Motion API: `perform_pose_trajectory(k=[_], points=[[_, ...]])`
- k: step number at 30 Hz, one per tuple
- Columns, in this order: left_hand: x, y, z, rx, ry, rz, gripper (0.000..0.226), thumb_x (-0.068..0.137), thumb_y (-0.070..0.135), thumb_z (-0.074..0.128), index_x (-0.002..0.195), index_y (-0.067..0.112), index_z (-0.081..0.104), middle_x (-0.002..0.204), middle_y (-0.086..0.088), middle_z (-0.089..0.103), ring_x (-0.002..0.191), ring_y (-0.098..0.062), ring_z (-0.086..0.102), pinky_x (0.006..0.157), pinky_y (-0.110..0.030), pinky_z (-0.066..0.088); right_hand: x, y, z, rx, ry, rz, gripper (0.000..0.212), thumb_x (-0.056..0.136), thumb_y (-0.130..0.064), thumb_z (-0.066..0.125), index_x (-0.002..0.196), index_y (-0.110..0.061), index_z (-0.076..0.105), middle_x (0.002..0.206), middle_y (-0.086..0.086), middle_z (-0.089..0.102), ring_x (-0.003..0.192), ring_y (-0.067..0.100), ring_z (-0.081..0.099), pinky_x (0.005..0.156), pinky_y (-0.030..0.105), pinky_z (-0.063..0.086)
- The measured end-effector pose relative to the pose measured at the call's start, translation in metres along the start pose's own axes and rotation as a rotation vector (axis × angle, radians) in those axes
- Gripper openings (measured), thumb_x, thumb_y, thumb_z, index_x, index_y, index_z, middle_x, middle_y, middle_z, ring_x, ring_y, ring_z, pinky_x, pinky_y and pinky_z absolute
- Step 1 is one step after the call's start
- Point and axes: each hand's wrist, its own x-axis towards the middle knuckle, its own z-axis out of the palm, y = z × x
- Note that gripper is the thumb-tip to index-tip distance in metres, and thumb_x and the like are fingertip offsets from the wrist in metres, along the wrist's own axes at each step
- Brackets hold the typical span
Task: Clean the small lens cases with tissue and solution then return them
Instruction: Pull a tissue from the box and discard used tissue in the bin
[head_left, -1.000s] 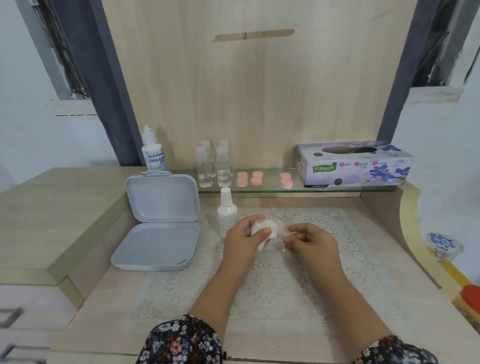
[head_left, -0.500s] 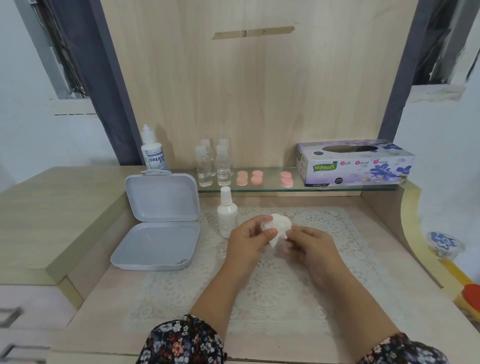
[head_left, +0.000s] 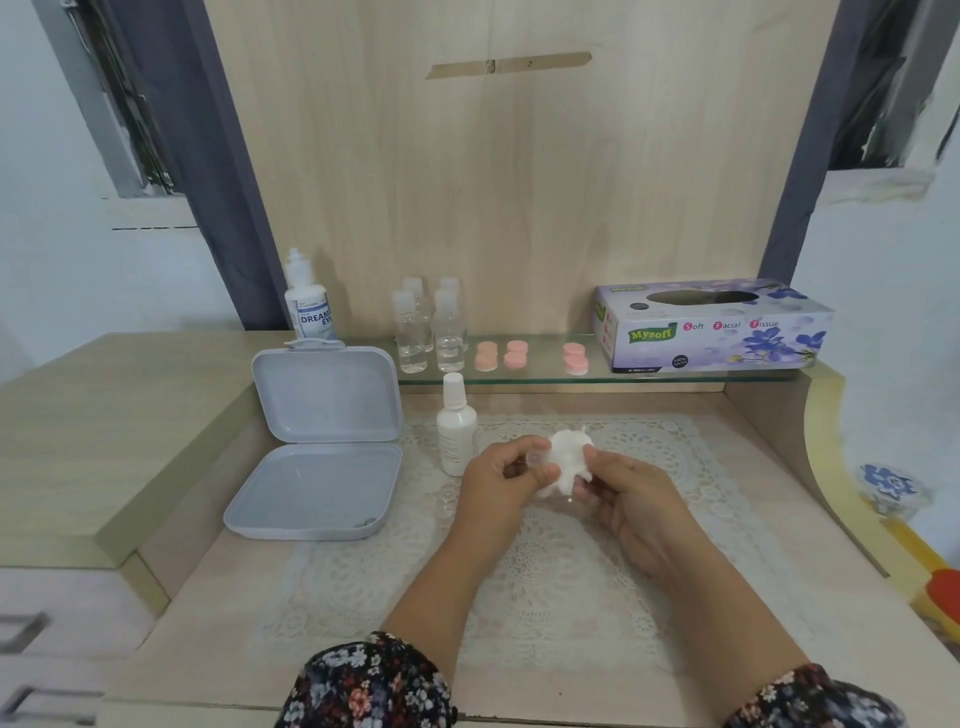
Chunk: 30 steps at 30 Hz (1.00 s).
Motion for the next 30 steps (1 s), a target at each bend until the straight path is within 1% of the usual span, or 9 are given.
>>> perform_pose_trajectory(k=[4,7,12,17,19,22,24,26,30], points=[[0.001,0.000,-0.001,0.036,0.006,0.025,0.022,0.080,0.003,0.073,0.095,0.020,0.071,0.088,-0.003,0.064,0.082,-0.010,0.060,0.080,-0.026,0.053,0.000,0.003,0.000,-0.085,0.022,-0.112,0.014,0.090,-0.008,0.061,0.096,0.002,0.070,0.079,0.015,0.067,0.067,0.016,0.065,0.062,0.019,0.057],[0.000,0.000,0.000,0.063,0.002,0.050,0.024,0.079,0.002,0.073,0.093,0.022,0.071,0.088,0.000,0.060,0.080,-0.007,0.056,0.078,-0.023,0.051,0.000,0.001,0.002,0.001,-0.010,-0.024,0.019,0.096,-0.008,0.053,0.098,0.005,0.066,0.081,0.015,0.069,0.072,0.020,0.065,0.064,0.023,0.059],[0.001,0.001,-0.002,0.074,0.071,0.041,0.023,0.081,0.001,0.071,0.098,0.017,0.070,0.085,0.000,0.061,0.076,-0.004,0.057,0.070,-0.017,0.049,-0.003,-0.001,0.004,-0.017,-0.028,0.046,0.018,0.096,-0.003,0.051,0.097,0.010,0.063,0.073,0.015,0.068,0.060,0.016,0.065,0.058,0.023,0.059],[-0.001,0.004,-0.003,0.120,0.041,0.052,0.024,0.081,0.000,0.071,0.091,0.022,0.070,0.068,0.011,0.054,0.062,0.003,0.049,0.068,-0.013,0.047,0.002,-0.001,-0.003,-0.028,0.105,-0.109,0.015,0.093,-0.005,0.057,0.092,0.007,0.066,0.085,0.020,0.066,0.066,0.019,0.066,0.061,0.022,0.058],[-0.002,0.004,-0.002,0.118,0.020,0.052,0.025,0.082,-0.001,0.069,0.089,0.023,0.070,0.062,0.018,0.055,0.061,0.005,0.050,0.071,-0.013,0.048,0.004,-0.003,-0.008,-0.188,0.165,-0.197,0.014,0.093,-0.008,0.058,0.091,-0.002,0.070,0.088,0.016,0.069,0.070,0.020,0.067,0.069,0.026,0.059],[-0.001,0.006,-0.003,0.106,0.006,0.045,0.027,0.084,-0.002,0.067,0.088,0.024,0.069,0.059,0.022,0.058,0.062,0.006,0.051,0.071,-0.012,0.048,0.005,-0.015,-0.009,-0.617,0.200,-0.341,0.017,0.092,-0.013,0.059,0.093,-0.024,0.072,0.088,0.000,0.073,0.076,0.017,0.069,0.076,0.029,0.056],[0.000,0.006,-0.005,0.105,0.008,0.037,0.028,0.084,-0.002,0.067,0.089,0.026,0.070,0.061,0.019,0.059,0.065,0.004,0.054,0.073,-0.015,0.050,0.005,-0.027,-0.004,-0.897,0.118,-0.424,0.019,0.092,-0.018,0.060,0.096,-0.031,0.072,0.087,-0.011,0.071,0.079,0.009,0.067,0.074,0.023,0.052],[0.001,0.004,-0.005,0.102,0.012,0.031,0.029,0.083,-0.001,0.068,0.090,0.027,0.070,0.069,0.013,0.060,0.071,-0.003,0.056,0.076,-0.019,0.051,0.007,-0.038,0.003,-1.191,-0.015,-0.480,0.019,0.092,-0.023,0.060,0.104,-0.029,0.074,0.093,-0.017,0.069,0.083,0.002,0.062,0.071,0.013,0.044],[0.002,0.001,-0.005,0.083,-0.001,0.029,0.027,0.084,-0.002,0.067,0.101,0.017,0.072,0.080,0.004,0.065,0.076,-0.006,0.058,0.074,-0.018,0.049,0.008,-0.060,0.024,-1.578,-0.276,-0.478,0.016,0.089,-0.020,0.063,0.097,-0.022,0.076,0.090,-0.015,0.067,0.085,0.006,0.061,0.083,0.029,0.051]])
